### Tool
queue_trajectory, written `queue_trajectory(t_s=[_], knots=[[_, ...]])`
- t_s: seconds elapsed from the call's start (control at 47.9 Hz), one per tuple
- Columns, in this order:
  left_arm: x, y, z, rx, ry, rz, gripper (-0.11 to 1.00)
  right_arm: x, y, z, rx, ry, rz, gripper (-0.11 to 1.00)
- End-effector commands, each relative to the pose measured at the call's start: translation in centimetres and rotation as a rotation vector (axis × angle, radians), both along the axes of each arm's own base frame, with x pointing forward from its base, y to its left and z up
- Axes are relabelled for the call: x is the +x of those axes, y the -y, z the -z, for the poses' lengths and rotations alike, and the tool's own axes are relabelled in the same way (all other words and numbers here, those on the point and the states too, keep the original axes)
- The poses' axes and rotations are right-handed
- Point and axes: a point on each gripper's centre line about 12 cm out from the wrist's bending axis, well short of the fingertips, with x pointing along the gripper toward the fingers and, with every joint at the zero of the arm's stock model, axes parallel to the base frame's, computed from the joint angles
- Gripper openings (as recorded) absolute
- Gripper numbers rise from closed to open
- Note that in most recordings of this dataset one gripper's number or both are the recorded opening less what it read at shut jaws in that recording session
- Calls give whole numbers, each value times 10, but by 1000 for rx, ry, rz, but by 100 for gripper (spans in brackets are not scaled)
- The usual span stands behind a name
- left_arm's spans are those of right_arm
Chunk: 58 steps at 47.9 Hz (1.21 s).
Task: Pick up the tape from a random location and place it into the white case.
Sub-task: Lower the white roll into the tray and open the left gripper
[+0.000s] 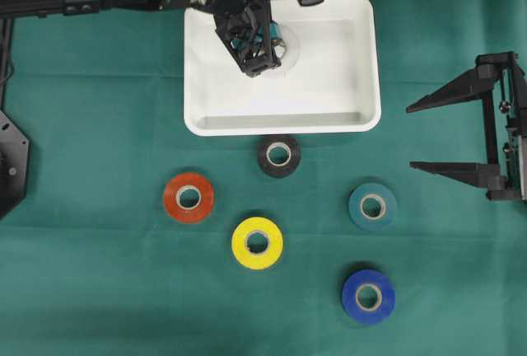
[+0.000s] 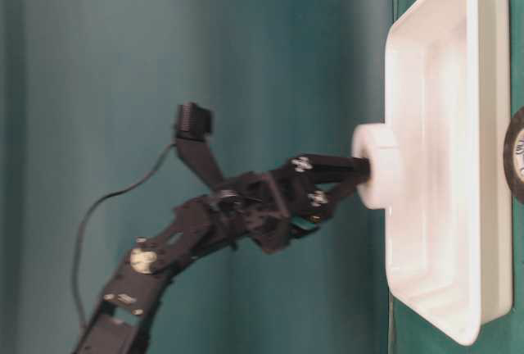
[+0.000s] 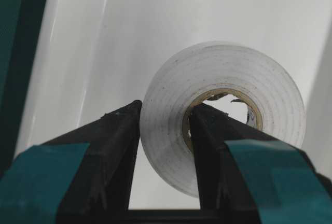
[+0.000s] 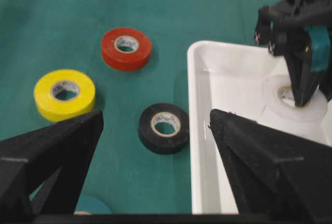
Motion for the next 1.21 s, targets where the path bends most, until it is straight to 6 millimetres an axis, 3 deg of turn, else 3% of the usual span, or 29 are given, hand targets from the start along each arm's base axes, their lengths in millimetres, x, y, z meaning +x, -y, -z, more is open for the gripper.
queue_trajectory(t_s=[0.0,0.271,0.918,0.96,1.106,1.189], knots=[[1,-6,-3,11,28,-10,24,4,0,-10,-2,28,-1,92],[6,-12,18,9,15,-14,24,4,0,-10,-2,28,-1,92],[10,-5,18,7,14,4,26,4,0,-10,-2,28,-1,92],[10,-5,17,8,16,4,32,4,0,-9,-2,26,-1,92],[10,-9,16,13,28,-4,76,4,0,-10,-2,28,-1,92],[9,-10,15,14,29,-7,94,4,0,-9,-2,25,-1,92]])
